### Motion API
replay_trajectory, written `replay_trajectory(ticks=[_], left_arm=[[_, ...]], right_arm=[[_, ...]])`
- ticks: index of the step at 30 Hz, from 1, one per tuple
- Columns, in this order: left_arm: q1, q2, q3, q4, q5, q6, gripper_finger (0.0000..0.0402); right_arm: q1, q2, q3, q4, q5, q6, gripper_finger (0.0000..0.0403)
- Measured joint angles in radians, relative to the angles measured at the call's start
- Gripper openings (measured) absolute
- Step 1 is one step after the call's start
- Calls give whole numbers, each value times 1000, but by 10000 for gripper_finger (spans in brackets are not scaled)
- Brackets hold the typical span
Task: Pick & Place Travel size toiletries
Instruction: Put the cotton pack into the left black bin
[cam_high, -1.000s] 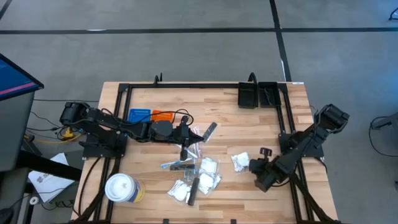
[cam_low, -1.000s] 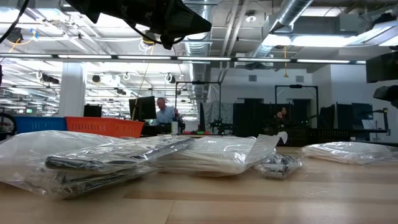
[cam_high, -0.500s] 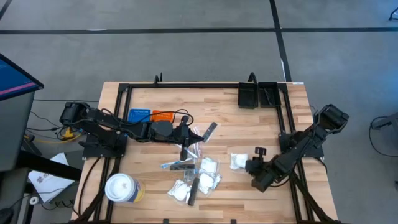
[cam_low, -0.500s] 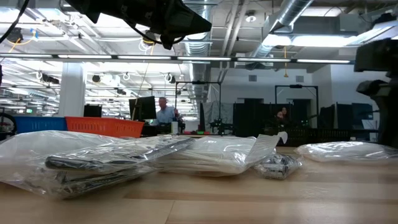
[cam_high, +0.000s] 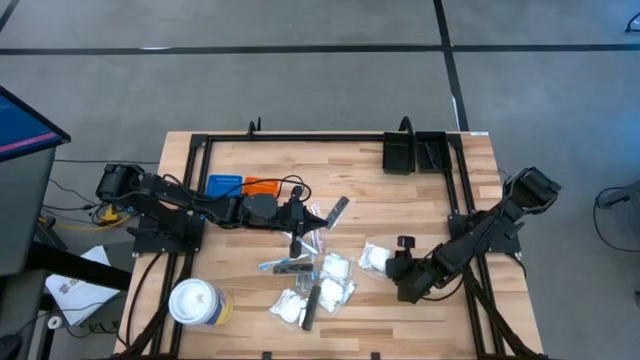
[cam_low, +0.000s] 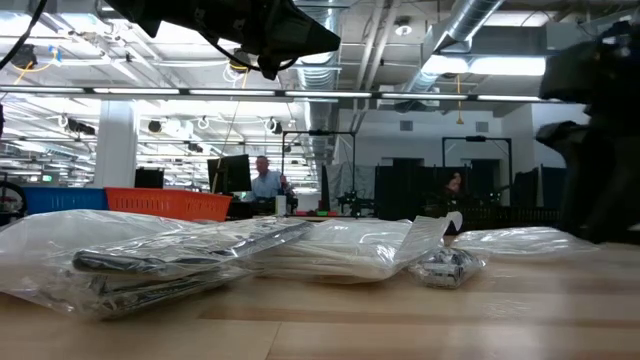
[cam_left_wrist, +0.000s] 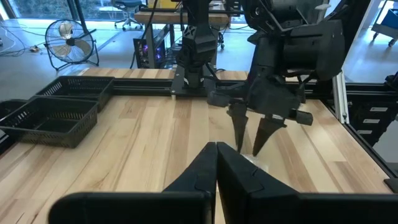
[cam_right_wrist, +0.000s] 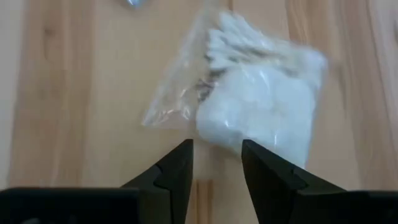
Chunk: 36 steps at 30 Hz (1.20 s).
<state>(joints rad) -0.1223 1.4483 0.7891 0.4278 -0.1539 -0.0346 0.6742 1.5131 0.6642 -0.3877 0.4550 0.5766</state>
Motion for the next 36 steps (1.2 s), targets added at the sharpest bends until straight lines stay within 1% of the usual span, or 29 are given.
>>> replay_trajectory(ticks=[6, 10, 13, 17, 21, 22, 24, 27, 29, 31, 36], left_arm=[[0, 0, 0, 0, 0, 0, 2], [0, 0, 0, 0, 0, 0, 2], [-1, 0, 0, 0, 0, -5, 2], [-7, 0, 0, 0, 0, -8, 2], [-8, 0, 0, 0, 0, -11, 2], [-8, 0, 0, 0, 0, -19, 2], [-8, 0, 0, 0, 0, -27, 2], [-8, 0, 0, 0, -2, -27, 2], [-8, 0, 0, 0, -2, -27, 2], [-8, 0, 0, 0, -2, -27, 2], [-16, 0, 0, 0, -2, -27, 2]], right_arm=[[-53, -1, 0, 85, 0, -241, 117], [-66, -2, 0, 88, -1, -318, 98], [-25, -2, 0, 102, -8, -326, 75], [59, -2, 15, 138, -7, -334, 39], [125, -2, 91, 137, 77, -393, 5], [137, -2, 111, 146, 107, -382, 4], [143, -2, 148, 191, 145, -309, 10], [127, -3, 182, 219, 142, -266, 15], [113, -3, 197, 222, 139, -261, 13], [99, -3, 200, 228, 114, -262, 7], [65, -2, 199, 227, 106, -269, 3]])
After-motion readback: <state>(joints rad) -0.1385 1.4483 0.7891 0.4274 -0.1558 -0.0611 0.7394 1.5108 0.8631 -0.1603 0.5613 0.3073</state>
